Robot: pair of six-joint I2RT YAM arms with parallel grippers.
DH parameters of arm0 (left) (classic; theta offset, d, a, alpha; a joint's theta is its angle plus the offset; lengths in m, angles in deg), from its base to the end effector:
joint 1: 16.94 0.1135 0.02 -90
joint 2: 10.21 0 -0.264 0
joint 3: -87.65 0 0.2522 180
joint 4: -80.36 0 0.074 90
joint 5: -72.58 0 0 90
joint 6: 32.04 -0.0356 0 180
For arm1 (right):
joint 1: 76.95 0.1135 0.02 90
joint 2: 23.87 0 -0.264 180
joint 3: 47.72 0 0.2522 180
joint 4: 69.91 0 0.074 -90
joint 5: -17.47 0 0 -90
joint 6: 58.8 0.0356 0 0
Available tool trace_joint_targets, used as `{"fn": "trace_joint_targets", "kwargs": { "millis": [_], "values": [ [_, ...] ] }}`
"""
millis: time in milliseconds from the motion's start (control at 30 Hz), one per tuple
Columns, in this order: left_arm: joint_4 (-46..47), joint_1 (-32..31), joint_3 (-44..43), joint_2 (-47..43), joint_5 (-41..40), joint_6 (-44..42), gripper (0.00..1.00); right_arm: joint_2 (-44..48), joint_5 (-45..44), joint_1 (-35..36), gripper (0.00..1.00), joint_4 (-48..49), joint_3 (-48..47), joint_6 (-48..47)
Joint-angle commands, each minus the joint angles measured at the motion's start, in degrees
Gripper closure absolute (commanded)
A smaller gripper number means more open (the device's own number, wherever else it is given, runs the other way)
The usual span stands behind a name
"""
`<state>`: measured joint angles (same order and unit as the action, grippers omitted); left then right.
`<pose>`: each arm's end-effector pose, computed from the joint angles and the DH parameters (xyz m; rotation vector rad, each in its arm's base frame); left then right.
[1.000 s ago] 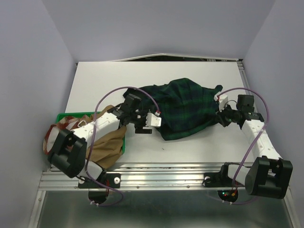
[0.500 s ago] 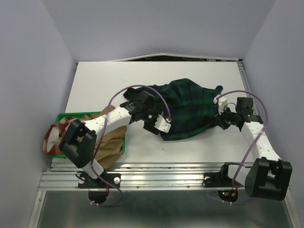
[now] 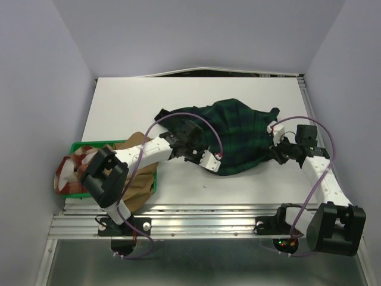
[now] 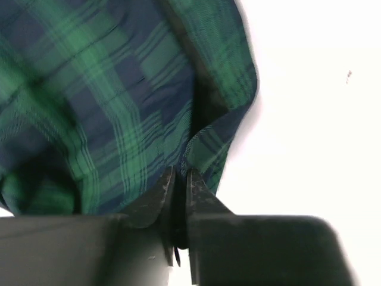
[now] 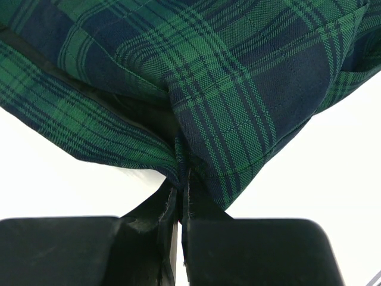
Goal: Fold and stack the skirts
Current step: Flatten the skirt out
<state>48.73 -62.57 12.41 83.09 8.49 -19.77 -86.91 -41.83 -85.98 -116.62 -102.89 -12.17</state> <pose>0.2291 -0.2565 0.2180 2.1492 0.9342 -0.2793 0.2110 -0.0151 0.2290 -0.8912 2.1861 0.2477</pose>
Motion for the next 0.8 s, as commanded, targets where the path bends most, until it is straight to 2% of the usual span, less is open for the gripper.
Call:
{"fn": "trace_joint_targets", "kwargs": {
  "millis": [0, 167, 200, 233, 300, 333, 367, 467, 500, 633, 767],
  "values": [
    [4.6, 1.5, -0.9, -3.9, -2.4, 13.6, 1.0, 3.6, 0.1, -0.5, 0.99, 1.3, 1.7, -2.5],
    [14.9, 9.0, 1.2, -9.8, -2.4, 36.6, 1.0, 9.3, -1.4, -0.5, 0.99, 2.2, 4.6, -7.2],
    [16.7, 10.8, 1.7, -11.6, -3.1, 45.6, 1.0, 11.6, -2.0, -0.5, 0.99, 2.6, 6.1, -7.9],
    [20.6, 14.4, 3.4, -12.6, -5.8, 49.9, 1.0, 12.8, -3.5, -0.5, 0.99, 2.8, 6.9, -9.0],
    [23.6, 16.6, 5.7, -15.6, -7.8, 56.4, 1.0, 14.5, -5.2, -0.5, 0.99, 3.3, 9.2, -10.1],
    [24.8, 17.5, 7.8, -16.1, -12.2, 58.3, 1.0, 16.0, -6.6, -0.5, 0.93, 3.5, 9.8, -10.3],
    [24.9, 17.5, 8.6, -16.6, -12.5, 60.0, 1.0, 16.5, -7.2, -0.5, 0.79, 3.9, 10.5, -10.4],
    [23.8, 17.5, 10.6, -16.1, -8.9, 60.2, 1.0, 16.9, -8.1, -0.5, 0.09, 3.9, 11.0, -10.4],
    [23.8, 17.6, 10.9, -15.6, -7.9, 60.2, 1.0, 16.7, -7.8, -0.5, 0.0, 3.9, 10.8, -9.9],
    [22.9, 17.3, 11.2, -14.0, -5.4, 60.0, 1.0, 14.7, -4.8, -0.5, 0.0, 3.3, 8.8, -9.5],
    [21.3, 17.4, 10.0, -11.2, -4.8, 60.2, 1.0, 14.5, 3.4, -0.5, 0.0, -0.7, 8.5, -16.5]
  ]
}}
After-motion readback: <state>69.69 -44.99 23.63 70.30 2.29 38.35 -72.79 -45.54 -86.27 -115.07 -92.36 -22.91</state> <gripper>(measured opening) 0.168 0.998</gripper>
